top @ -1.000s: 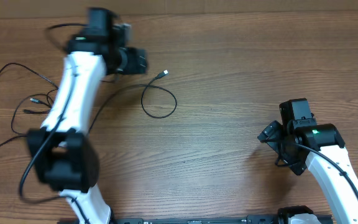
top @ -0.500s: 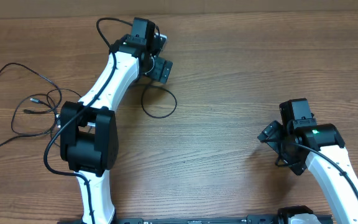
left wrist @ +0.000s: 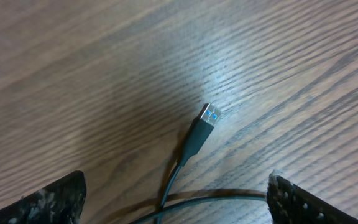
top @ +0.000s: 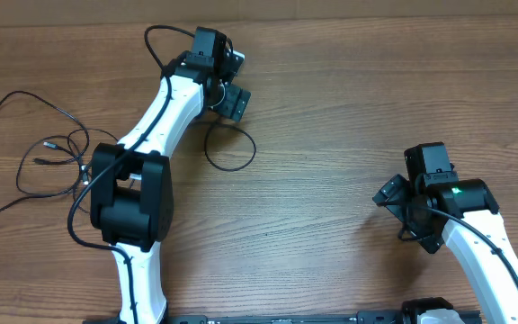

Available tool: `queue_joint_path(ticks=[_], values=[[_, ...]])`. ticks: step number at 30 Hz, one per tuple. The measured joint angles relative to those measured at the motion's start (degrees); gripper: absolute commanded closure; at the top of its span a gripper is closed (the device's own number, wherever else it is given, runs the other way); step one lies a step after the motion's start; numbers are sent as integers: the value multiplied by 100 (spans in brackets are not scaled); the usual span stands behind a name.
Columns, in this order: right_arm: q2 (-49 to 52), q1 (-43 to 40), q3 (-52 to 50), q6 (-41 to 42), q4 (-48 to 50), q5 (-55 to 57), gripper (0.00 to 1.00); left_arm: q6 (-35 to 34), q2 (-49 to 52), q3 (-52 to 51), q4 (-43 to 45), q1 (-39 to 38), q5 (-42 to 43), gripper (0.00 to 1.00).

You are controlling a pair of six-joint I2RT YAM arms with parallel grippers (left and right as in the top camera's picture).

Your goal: Untangle cables

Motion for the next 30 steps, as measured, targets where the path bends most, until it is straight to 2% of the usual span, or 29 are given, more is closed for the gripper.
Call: queue_joint_path(ticks=[5, 13, 15, 22, 26, 30], values=[[0, 2, 0, 2, 0, 0, 0, -2, 282, 0, -4, 0, 2, 9], [0, 0, 0, 2, 0, 2, 0, -22, 597, 0, -205, 0, 17, 18], [0, 2, 0, 0, 2, 0, 0, -24, 621, 11, -219, 0, 15, 26], [0, 0, 0, 0, 4, 0, 0, -70, 623, 22, -354, 0, -4, 76], [0, 0, 0, 2, -4, 0, 0, -79, 623, 42, -501, 0, -2, 96], [0, 2, 0, 4, -11, 2, 0, -66, 621, 57, -625, 0, 2, 96]])
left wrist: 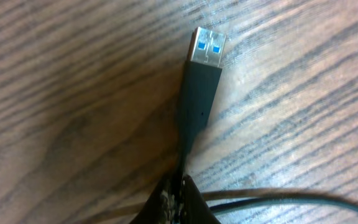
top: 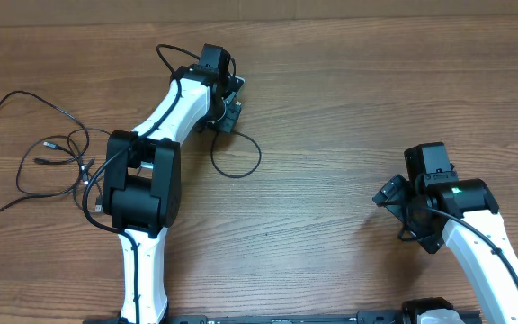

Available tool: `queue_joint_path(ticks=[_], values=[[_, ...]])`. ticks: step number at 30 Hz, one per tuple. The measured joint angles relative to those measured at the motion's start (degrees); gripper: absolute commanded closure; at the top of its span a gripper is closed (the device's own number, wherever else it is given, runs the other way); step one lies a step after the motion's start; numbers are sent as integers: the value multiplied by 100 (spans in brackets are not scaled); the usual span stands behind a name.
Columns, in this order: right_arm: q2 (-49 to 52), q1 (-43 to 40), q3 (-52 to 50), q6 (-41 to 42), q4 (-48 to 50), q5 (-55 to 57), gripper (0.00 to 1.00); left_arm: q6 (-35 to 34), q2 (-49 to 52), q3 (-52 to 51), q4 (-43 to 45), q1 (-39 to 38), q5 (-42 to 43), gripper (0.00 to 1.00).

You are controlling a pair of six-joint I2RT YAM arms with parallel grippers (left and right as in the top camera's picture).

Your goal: Untangle cables

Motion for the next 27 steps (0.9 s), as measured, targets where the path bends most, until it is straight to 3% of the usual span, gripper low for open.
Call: queue_joint_path(ticks=[8, 16, 27], values=[[0, -2, 0, -2, -4, -2, 0, -118, -2, 120, -619, 13, 15, 96], [0, 0, 0, -4, -2, 0, 0, -872, -645, 286, -1513, 400, -162, 96], [0, -2, 0, 0, -2, 0, 0, -2212, -2529, 450, -2750, 1749, -1888, 96]])
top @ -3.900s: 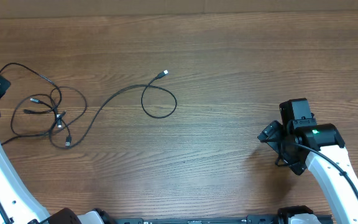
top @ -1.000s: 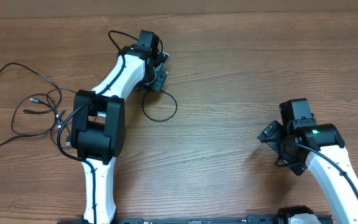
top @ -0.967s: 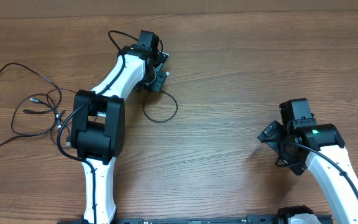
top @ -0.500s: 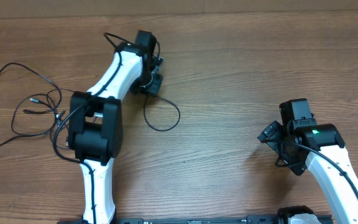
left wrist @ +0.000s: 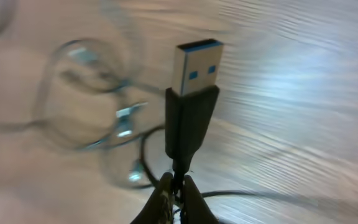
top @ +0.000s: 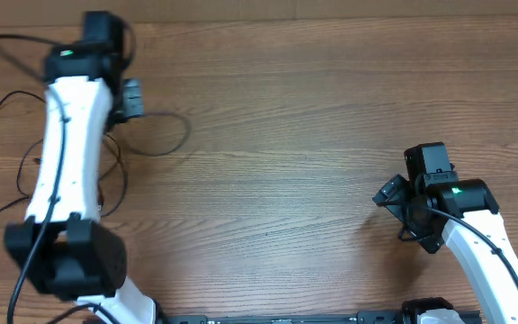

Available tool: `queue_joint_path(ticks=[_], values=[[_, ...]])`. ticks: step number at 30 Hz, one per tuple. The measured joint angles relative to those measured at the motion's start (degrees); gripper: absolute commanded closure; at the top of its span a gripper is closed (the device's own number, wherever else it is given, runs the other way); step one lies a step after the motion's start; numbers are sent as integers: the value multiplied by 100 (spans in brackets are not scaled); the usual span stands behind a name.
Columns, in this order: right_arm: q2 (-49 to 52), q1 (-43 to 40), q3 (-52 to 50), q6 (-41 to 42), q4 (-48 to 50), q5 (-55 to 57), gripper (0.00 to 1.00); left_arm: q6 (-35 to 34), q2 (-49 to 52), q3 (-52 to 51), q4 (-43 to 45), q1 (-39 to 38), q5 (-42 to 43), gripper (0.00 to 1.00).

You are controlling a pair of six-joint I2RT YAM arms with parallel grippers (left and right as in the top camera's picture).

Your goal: Untangle cables

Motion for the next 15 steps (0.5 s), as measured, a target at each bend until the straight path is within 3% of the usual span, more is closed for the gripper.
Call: queue_joint_path(ticks=[11, 12, 13, 15], values=[[0, 0, 0, -4, 4, 0, 0, -1137, -284, 0, 28, 2002, -590, 95], [0, 0, 0, -7, 9, -2, 0, -1231, -284, 0, 79, 2177, -588, 86], [0, 2, 0, -4, 4, -2, 0, -1276, -284, 0, 116, 2277, -581, 70], [0, 2, 0, -7, 9, 0, 0, -1403, -284, 0, 232, 2575, -459, 18]])
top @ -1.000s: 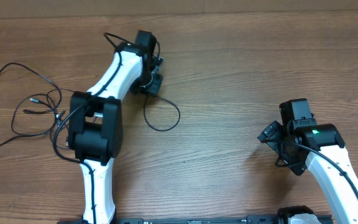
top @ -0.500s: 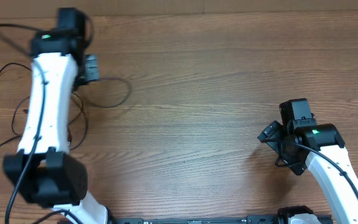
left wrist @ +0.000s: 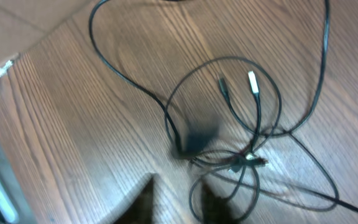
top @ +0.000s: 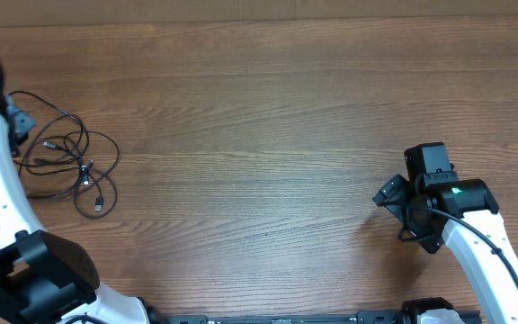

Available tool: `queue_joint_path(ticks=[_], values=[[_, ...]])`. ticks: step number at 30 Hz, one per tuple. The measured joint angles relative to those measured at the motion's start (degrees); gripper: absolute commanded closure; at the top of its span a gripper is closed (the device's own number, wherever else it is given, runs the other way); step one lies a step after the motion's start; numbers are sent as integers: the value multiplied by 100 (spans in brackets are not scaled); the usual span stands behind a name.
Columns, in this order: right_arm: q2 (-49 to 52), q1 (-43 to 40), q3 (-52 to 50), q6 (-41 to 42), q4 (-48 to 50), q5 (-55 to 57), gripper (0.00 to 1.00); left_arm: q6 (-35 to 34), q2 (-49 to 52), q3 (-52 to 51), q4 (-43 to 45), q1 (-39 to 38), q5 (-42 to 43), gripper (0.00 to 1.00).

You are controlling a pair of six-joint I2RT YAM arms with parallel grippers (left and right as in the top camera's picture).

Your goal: Untangle cables

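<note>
A tangle of thin black cables [top: 66, 162] lies in loops at the table's far left, several small plugs showing in it. In the left wrist view the same tangle [left wrist: 241, 143] fills the frame, blurred, with a dark smudge at its middle that I cannot identify. My left gripper [top: 21, 120] hangs over the tangle's left side; its dark fingertips [left wrist: 143, 200] stand a little apart, open, nothing between them [left wrist: 180, 208]. My right gripper [top: 401, 214] rests far off at the right, fingers spread, holding nothing.
The wooden table [top: 268, 108] runs across the view. Its left edge [left wrist: 17, 59] passes close to the tangle, with the floor beyond it. The left arm's white link stands along the tangle's left side.
My left gripper was shut on the cable just behind a blue USB plug, lifted near the tangle. Now it is further left, open, and the plug is out of its fingers.
My left gripper stood open over a USB plug and cable loop at mid table. Then it was shut on the cable behind the plug. Then it held the plug up at the left, the loop trailing. Now the loop lies with the tangle. The right arm never moved.
</note>
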Motion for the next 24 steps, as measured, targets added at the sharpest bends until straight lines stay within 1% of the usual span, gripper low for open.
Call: queue_joint_path(ticks=[2, 3, 5, 9, 17, 21, 24], values=[[0, 0, 0, 7, 2, 0, 0, -22, 0, 0, 22, 127, 114, 2], [0, 0, 0, 2, 2, 0, 0, -39, 0, 0, 33, 192, 216, 0], [0, -2, 0, 2, 7, 0, 0, -105, 0, 0, 46, 321, 479, 0], [0, -2, 0, 2, 4, -2, 0, -129, 0, 0, 46, 337, 772, 0], [0, -2, 0, 2, 11, -2, 0, -114, 0, 0, 46, 118, 1390, 0], [0, 0, 0, 2, 33, -2, 0, 79, 0, 0, 170, -162, 1759, 0], [0, -2, 0, 2, 103, -52, 0, 415, 0, 0, 326, -461, 2205, 0]])
